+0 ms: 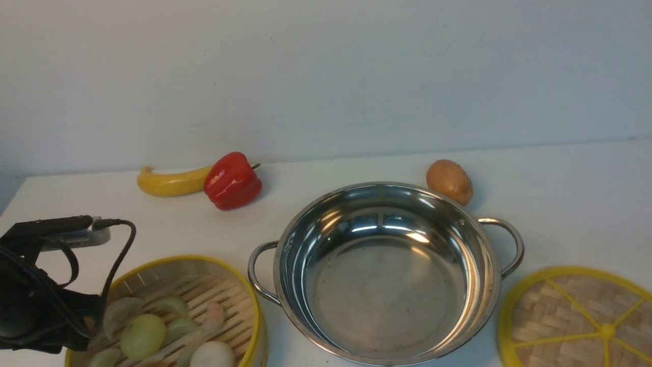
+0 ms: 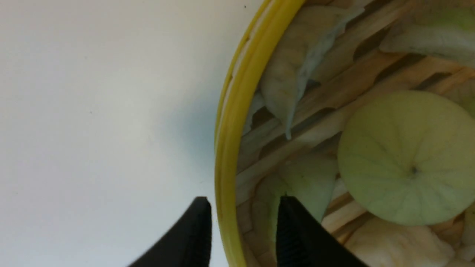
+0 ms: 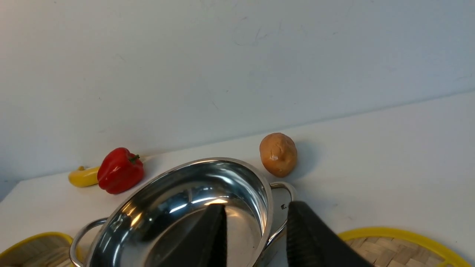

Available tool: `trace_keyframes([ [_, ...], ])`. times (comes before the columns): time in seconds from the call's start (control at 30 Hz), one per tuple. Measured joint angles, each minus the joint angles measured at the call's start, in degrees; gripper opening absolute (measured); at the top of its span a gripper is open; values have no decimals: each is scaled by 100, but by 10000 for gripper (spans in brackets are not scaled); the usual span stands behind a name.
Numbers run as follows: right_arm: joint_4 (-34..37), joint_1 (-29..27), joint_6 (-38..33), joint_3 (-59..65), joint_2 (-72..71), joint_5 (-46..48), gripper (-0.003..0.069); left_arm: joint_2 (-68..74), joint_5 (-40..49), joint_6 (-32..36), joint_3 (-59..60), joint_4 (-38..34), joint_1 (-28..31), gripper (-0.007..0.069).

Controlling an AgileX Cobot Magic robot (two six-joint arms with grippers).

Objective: Place the steamer in the pot on the white table, and put the lid on the steamer.
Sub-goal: 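Grasp the rim of the steamer basket holding the buns with the left gripper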

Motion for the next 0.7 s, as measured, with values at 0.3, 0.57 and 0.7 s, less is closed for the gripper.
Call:
trace_keyframes([
  [0.3, 15, 0, -1, 0, 0, 4, 244, 430, -209, -31, -5, 23, 0, 242],
  [0.57, 21, 0, -6, 0, 0, 18, 244, 701, -407, -160, -5, 91, 0, 239],
  [0.7, 26, 0, -17, 0, 0, 18, 244, 708, -414, -195, -5, 132, 0, 185],
])
